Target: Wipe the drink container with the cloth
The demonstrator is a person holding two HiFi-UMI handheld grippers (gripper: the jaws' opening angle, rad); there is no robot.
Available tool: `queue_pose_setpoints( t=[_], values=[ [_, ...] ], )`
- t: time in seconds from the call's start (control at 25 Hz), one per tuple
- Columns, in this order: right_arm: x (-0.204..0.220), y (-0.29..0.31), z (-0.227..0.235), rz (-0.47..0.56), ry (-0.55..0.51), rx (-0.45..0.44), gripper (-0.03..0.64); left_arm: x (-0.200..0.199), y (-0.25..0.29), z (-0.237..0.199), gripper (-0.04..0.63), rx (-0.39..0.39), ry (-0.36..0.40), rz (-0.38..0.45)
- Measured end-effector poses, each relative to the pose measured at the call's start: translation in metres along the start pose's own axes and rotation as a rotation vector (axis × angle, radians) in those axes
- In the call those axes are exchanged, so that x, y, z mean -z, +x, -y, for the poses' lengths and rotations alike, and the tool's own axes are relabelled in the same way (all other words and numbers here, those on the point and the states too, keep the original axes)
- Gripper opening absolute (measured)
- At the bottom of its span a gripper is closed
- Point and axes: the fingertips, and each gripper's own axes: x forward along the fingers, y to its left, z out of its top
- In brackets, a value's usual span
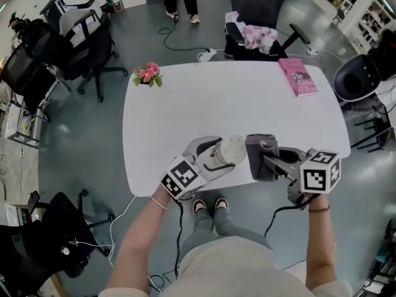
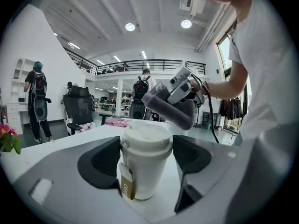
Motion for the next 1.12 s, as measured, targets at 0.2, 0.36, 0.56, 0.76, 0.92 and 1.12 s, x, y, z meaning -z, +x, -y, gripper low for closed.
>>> queue_pose_setpoints(
  t=[0.2, 0.36, 0.56, 0.76, 0.92, 1.12],
  values=[
    [0.029, 0.000, -0.016, 0.094, 0.098, -0.140, 0.069, 0.000, -0.002, 0.001, 0.353, -0.003, -0.001, -0.004],
    [0.051, 0.006, -0.034, 0.116, 0.080, -0.250, 0.069, -0.002, -0.002, 0.001, 0.353, -0.005, 0.001, -0.007],
    [0.078, 0.018, -0.054, 0.106, 0.038, -0.376, 0.068, -0.004, -0.001, 0.001, 0.353, -0.004, 0.000, -0.014],
    [0.105, 0.038, -0.055, 0.088, 0.068, -0.415, 0.069, -0.006, -0.002, 0.001, 0.353, -0.005, -0.002, -0.007],
    [0.125, 0.060, -0.056, 0.075, 0.108, -0.423, 0.068, -0.005, -0.003, 0.002, 0.353, -0.002, 0.000, -0.002],
    [0.121, 0.084, -0.048, 0.154, 0.195, -0.376, 0.067, -0.006, -0.002, 0.002, 0.353, -0.007, -0.021, 0.008]
  ],
)
